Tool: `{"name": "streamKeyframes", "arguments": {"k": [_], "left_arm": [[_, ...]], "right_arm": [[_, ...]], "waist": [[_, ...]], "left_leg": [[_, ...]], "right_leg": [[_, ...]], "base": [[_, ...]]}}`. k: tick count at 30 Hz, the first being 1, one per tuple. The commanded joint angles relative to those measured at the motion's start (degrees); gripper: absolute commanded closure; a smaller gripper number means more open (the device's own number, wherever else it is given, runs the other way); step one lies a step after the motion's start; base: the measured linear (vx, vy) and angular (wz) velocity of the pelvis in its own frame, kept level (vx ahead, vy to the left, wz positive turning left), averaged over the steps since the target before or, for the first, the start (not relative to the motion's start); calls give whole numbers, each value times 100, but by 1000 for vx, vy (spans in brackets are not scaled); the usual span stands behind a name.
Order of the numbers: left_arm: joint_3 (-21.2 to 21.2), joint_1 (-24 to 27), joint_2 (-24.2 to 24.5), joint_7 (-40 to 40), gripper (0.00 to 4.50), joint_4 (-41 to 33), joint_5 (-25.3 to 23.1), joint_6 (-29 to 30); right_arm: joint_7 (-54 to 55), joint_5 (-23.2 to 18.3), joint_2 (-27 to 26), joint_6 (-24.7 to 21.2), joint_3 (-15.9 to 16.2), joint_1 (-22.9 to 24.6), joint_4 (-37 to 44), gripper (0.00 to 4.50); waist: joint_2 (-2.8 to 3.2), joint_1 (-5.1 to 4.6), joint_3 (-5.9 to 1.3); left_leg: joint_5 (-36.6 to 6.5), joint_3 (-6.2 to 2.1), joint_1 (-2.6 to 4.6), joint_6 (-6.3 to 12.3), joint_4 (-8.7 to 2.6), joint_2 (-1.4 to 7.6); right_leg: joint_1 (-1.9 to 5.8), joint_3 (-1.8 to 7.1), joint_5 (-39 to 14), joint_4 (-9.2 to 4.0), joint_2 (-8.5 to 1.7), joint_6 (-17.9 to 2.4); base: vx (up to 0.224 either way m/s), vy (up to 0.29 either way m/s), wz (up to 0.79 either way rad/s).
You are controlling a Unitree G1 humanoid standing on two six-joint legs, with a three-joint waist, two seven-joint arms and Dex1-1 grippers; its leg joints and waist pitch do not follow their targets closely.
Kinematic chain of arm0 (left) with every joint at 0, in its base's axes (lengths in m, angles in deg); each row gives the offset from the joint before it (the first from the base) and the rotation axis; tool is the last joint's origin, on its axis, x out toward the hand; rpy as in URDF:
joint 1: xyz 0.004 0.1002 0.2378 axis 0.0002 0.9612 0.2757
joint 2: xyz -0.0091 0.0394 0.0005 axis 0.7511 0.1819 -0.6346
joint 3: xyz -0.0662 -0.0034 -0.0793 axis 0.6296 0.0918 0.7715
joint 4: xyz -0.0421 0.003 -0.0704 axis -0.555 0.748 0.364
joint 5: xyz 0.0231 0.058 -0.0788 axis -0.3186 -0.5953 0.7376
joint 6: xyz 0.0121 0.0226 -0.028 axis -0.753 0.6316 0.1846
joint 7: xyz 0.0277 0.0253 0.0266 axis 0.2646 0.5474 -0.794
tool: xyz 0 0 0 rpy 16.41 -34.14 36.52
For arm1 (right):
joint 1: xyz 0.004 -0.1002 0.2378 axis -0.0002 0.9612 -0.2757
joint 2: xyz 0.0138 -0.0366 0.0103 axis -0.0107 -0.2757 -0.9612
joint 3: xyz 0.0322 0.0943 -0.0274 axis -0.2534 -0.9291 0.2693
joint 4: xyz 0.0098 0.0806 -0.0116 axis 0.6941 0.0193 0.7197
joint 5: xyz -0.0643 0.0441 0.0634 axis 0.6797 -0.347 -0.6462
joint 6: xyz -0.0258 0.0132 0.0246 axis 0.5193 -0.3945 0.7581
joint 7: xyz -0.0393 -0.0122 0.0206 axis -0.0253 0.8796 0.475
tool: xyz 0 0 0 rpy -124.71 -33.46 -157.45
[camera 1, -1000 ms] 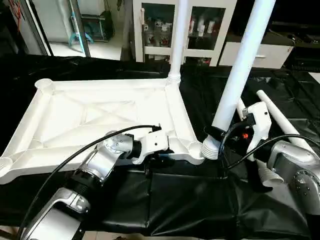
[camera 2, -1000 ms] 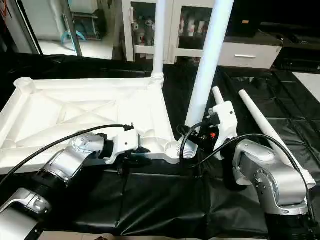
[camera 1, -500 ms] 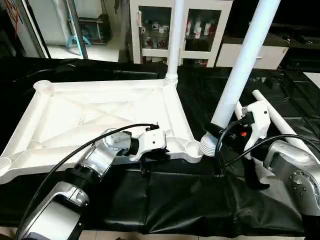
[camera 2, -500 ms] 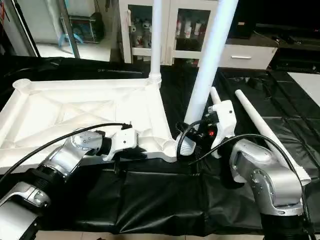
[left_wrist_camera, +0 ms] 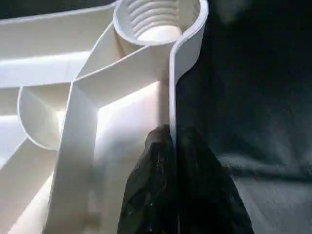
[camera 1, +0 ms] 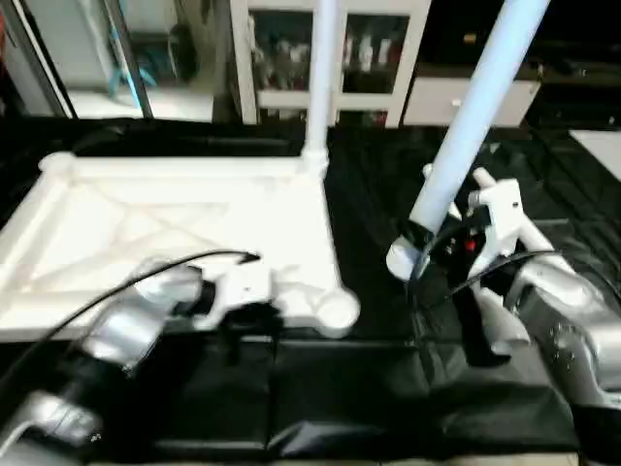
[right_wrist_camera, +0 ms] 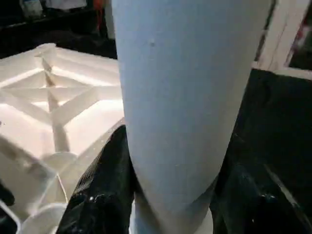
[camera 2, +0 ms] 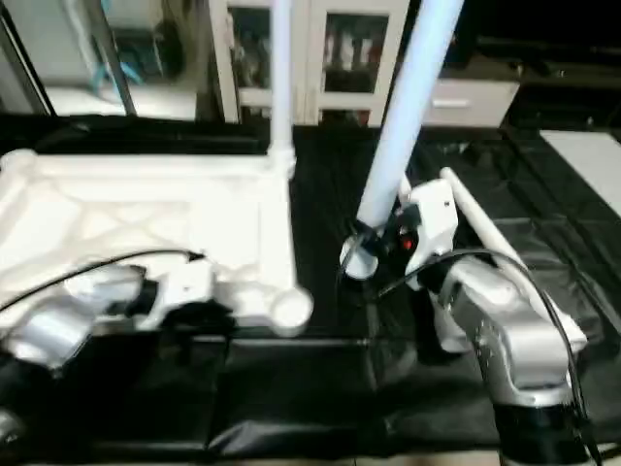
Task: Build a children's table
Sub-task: Pick table leg
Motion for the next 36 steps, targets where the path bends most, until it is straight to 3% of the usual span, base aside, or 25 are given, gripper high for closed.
{"name": "streamKeyframes", "arguments": {"k": [1,3,5,7,8,10,11,12,14,15,16,17,19,20,21,26,28,36], "left_arm": [[-188,357,184,-134,450,153,-403,445],[-230,489,156,-259,450,-327,-361,919],[-258,486,124,-321,450,-404,-394,1022],[-313,474,73,-396,450,-580,-451,1177],[-311,469,58,-406,450,-599,-446,1193],[-292,413,-123,-449,450,-767,-332,1257],[-296,393,-172,-446,450,-776,-297,1202],[-302,377,-210,-456,450,-750,-281,1115],[-345,352,-275,-480,450,-726,-265,1055],[-358,344,-286,-483,450,-721,-264,1030],[-381,340,-283,-494,450,-750,-256,1046],[-403,327,-301,-512,450,-755,-253,1046],[-488,281,-308,-502,450,-764,-299,1019],[-516,249,-328,-492,450,-746,-314,1006],[-541,212,-331,-475,450,-733,-366,989],[-567,174,-267,-397,450,-721,-353,917],[-584,166,-235,-373,450,-704,-358,854],[-630,63,-221,-351,450,-536,-375,753]], "right_arm": [[-171,-164,2,-176,-29,-6,-64,266],[-375,-618,-216,-325,-212,-44,-179,266],[-550,-679,-238,-306,-144,-88,-278,266],[-839,-746,-301,-205,-10,-199,-533,266],[-865,-770,-320,-203,-9,-216,-565,266],[-1116,-1062,-511,-327,-3,-384,-810,266],[-1273,-1150,-517,-387,55,-394,-780,266],[-1350,-1133,-494,-417,143,-394,-747,266],[-1509,-1057,-450,-450,311,-409,-761,266],[-1522,-1025,-454,-447,340,-428,-804,266],[-1546,-1006,-463,-439,357,-451,-859,266],[-1602,-1026,-471,-455,361,-476,-922,266],[-1732,-910,-434,-417,488,-568,-1098,266],[-1788,-840,-395,-401,559,-606,-1159,266],[-1827,-736,-330,-367,648,-667,-1251,266],[-2031,-663,-75,-386,730,-755,-1350,266],[-2077,-663,-18,-420,736,-766,-1360,266],[-2121,-326,-6,-178,892,-905,-1872,266]], "waist": [[-81,54,-266],[-37,70,-264],[-52,57,-262],[-30,55,-269],[-63,64,-258],[-64,79,-256],[-135,89,-255],[-92,122,-260],[-178,156,-273],[-139,190,-271],[-140,209,-279],[-199,218,-278],[-201,227,-277],[-237,232,-281],[-218,243,-285],[-249,256,-287],[-272,266,-286],[-259,252,-282]], "left_leg": [[-1411,-65,-38,35,-416,251],[-1380,-82,-23,85,-416,274],[-1416,-73,-21,88,-416,269],[-1397,-69,-13,79,-412,268],[-1402,-57,-8,92,-406,259],[-1423,-65,-9,98,-409,261],[-1408,-57,-8,131,-397,258],[-1317,-62,-1,135,-401,276],[-1151,-52,-5,151,-398,275],[-1119,-51,6,138,-400,277],[-1100,-49,18,118,-397,281],[-1071,-48,4,107,-398,274],[-1109,-49,9,75,-404,273],[-1105,-42,18,56,-396,276],[-1089,-51,23,23,-403,276],[-1118,-46,22,-8,-386,270],[-1101,-48,9,9,-383,267],[-1306,-61,15,-76,-388,271]], "right_leg": [[268,251,-1624,-397,-316,-977],[253,253,-1699,-384,-340,-1043],[243,246,-1738,-395,-322,-1038],[242,249,-1649,-385,-316,-1077],[232,248,-1688,-405,-310,-1078],[239,251,-1800,-403,-340,-1095],[230,246,-1941,-419,-341,-1056],[225,251,-1836,-408,-333,-1019],[234,247,-1658,-379,-324,-995],[219,251,-1603,-377,-328,-994],[218,250,-1544,-369,-330,-1000],[229,246,-1478,-350,-327,-1009],[225,245,-1525,-359,-333,-999],[218,247,-1457,-358,-332,-989],[223,245,-1389,-345,-330,-998],[241,245,-1176,-321,-327,-1062],[258,246,-1187,-324,-329,-1037],[239,240,-1571,-359,-334,-990]], "base": [[0,0,0],[0,0,0],[0,0,0],[0,0,0],[0,0,0],[0,0,0],[0,0,0],[0,0,0],[0,0,0],[0,0,0],[0,0,0],[0,0,0],[0,0,0],[0,0,0],[0,0,0],[0,0,0],[0,0,0],[0,0,0]]}}
